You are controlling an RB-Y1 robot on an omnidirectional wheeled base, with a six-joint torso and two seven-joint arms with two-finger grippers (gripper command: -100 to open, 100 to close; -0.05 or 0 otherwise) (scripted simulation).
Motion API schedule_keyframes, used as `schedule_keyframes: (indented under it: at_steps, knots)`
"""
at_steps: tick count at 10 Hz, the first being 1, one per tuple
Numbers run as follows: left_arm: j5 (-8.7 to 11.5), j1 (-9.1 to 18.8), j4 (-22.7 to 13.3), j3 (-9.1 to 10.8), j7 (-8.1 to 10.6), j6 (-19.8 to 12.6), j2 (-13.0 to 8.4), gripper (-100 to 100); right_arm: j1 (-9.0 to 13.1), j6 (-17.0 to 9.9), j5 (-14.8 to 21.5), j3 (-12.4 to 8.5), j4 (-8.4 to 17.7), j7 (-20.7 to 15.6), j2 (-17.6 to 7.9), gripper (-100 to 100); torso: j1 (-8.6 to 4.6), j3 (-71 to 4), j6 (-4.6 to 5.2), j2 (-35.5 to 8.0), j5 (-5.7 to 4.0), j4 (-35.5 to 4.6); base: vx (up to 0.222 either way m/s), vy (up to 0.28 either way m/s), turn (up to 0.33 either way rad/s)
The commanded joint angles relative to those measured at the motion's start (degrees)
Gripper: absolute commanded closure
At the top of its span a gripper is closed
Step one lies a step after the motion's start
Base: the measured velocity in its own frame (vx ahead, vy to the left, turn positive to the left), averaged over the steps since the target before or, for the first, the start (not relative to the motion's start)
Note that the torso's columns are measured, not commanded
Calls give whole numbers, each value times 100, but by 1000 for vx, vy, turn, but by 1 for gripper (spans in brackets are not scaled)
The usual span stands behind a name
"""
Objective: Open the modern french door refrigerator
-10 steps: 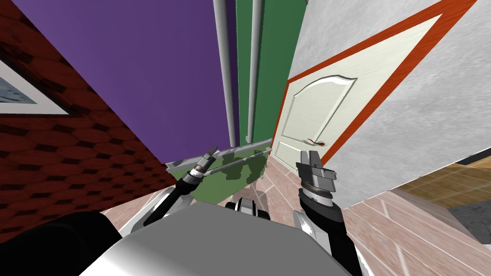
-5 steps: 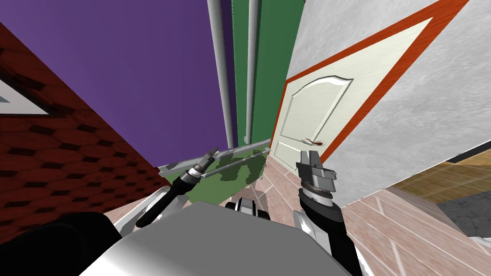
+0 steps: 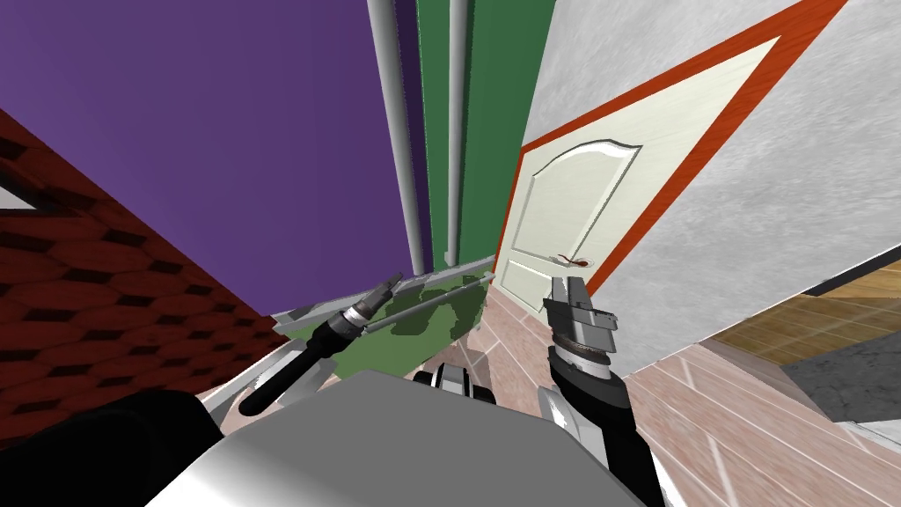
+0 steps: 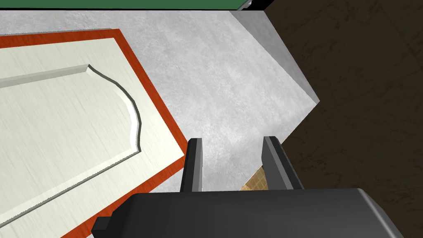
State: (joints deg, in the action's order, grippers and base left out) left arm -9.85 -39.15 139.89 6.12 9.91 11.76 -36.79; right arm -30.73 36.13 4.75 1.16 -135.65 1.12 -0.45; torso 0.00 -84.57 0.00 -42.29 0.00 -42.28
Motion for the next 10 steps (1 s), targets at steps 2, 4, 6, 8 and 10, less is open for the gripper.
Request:
schedule_keyframes:
  at_steps: [2,4,6,8,10]
  knots:
    - [-139,-173,52,161,183,-363,-599,-100,0,0,0,0,0,0,0,0,0,-1,0,2,0,1,48,-6,-50]
    - [-217,-271,91,258,288,-568,-942,-100,0,0,0,0,0,0,0,0,1,-6,6,10,1,3,44,-10,-45]
    - [-293,-366,160,351,390,-767,-1268,-100,0,0,0,0,0,0,0,0,6,-28,17,46,6,19,31,-10,-47]
    - [-362,-453,284,436,482,-947,-1559,-100,0,0,0,0,0,0,0,0,5,-49,29,77,5,27,32,-3,-33]
    - [-419,-526,488,506,558,-1094,-1799,-100,0,0,0,0,0,0,0,0,-7,-67,45,102,-3,28,37,0,-32]
